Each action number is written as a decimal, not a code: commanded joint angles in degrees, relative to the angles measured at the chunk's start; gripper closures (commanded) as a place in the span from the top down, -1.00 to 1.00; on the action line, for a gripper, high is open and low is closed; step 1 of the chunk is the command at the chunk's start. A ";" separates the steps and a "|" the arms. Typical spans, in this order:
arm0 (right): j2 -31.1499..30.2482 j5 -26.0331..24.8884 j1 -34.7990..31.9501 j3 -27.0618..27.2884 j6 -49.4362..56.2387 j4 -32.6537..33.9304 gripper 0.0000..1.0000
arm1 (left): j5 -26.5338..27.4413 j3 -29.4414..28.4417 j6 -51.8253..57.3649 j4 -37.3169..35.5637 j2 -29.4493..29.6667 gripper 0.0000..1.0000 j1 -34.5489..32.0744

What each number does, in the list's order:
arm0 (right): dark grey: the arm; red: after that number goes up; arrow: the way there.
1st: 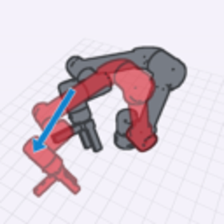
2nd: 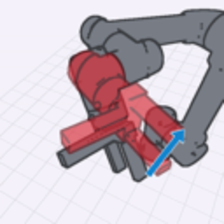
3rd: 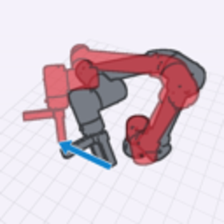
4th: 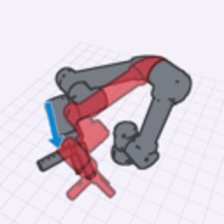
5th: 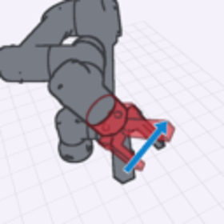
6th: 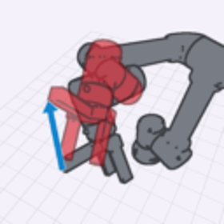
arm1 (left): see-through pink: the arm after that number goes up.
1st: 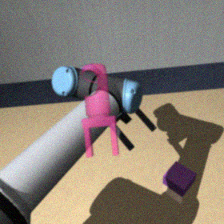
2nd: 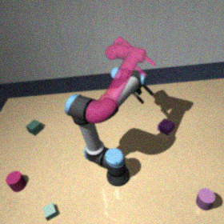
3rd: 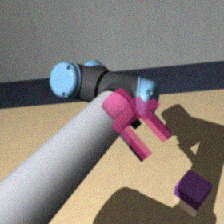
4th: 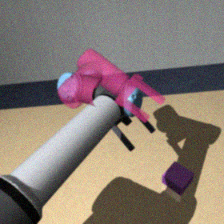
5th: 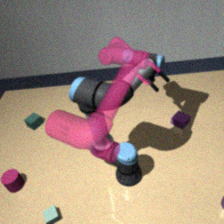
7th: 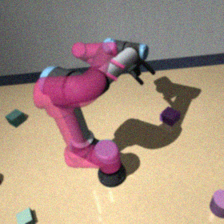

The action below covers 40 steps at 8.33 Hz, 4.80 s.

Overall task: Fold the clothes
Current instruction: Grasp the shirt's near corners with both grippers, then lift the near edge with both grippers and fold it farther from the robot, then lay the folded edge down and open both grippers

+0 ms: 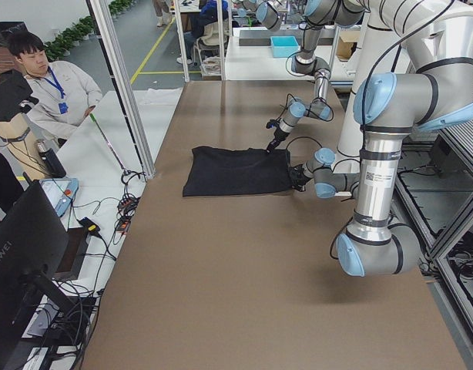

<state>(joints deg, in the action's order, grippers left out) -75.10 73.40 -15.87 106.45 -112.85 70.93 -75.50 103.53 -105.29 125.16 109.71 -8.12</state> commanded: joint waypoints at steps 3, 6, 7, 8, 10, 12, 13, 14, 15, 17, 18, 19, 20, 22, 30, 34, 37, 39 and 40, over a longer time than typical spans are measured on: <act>0.21 -2.47 1.46 -0.19 -1.93 0.09 -0.26 | 0.09 0.01 0.00 0.00 -0.19 -1.00 -0.05; 0.65 -2.47 1.63 -0.19 -4.56 0.26 -0.79 | 0.09 0.01 0.00 0.00 -0.19 -1.00 -0.05; 0.74 -2.47 1.63 0.07 -5.88 0.26 -1.00 | 0.09 0.09 0.00 0.00 -0.19 -1.00 -0.05; 0.66 -2.47 1.55 1.38 -6.24 0.26 -1.00 | 0.09 0.53 0.00 0.00 -0.02 -1.00 -0.14; 0.57 -2.38 1.37 5.42 -6.33 0.87 -1.00 | -0.09 2.97 0.26 0.00 -0.01 -1.00 -0.76; 0.13 -2.38 1.98 8.50 -6.42 0.88 -1.00 | -0.18 7.63 0.27 -0.26 -1.85 -1.00 -0.76; -1.18 -2.64 4.51 11.21 -6.85 0.96 -1.00 | -0.09 11.57 0.27 -0.79 -3.69 -1.00 -0.15; -3.71 -4.04 7.40 15.41 -7.29 0.96 -1.00 | -0.17 18.74 0.27 -4.53 -7.19 -1.00 1.42; -5.48 -4.05 8.65 20.07 -7.30 1.57 -1.00 | -0.70 24.73 0.27 -9.88 -7.92 -1.00 1.35; -4.79 -3.53 6.57 22.57 -6.25 6.49 -1.00 | -6.12 25.77 0.96 -18.60 -2.00 -1.00 -3.87; -4.10 -0.91 2.20 22.05 -5.20 6.68 -1.00 | -9.89 25.06 5.32 -23.16 2.40 -1.00 -8.19; -2.18 1.72 -1.58 20.40 -4.84 7.81 -1.00 | -10.80 24.10 7.10 -27.21 5.40 -1.00 -12.32; 2.19 2.18 -4.93 17.51 -4.57 10.34 -1.00 | -14.38 21.74 9.03 -30.12 8.91 -1.00 -16.88; 5.92 2.28 -9.60 13.45 -0.55 11.77 -1.00 | -19.94 13.67 12.29 -33.22 15.68 -1.00 -25.07; 18.23 1.84 -17.08 -19.42 10.04 -3.41 0.17 | -19.34 -37.23 27.56 -11.30 34.17 -0.30 -33.36; 17.10 9.82 -20.43 -11.37 15.38 -3.26 0.87 | -28.01 -25.34 30.32 -10.11 27.26 1.00 -37.31; 12.53 9.05 -14.82 -6.96 7.59 -3.52 0.87 | -27.69 -25.04 31.03 -10.11 26.53 1.00 -37.41; 12.87 5.72 -13.05 -7.48 0.74 -3.34 0.55 | -27.69 -24.96 30.94 -10.11 26.35 1.00 -37.41; 13.05 5.36 -13.05 -7.48 -3.30 -3.52 0.10 | -27.77 -24.78 30.94 -10.11 25.91 1.00 -37.41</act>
<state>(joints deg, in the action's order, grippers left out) -62.15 80.30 -29.67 98.98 -109.20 67.51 -103.18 78.54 -74.36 115.05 136.13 -45.51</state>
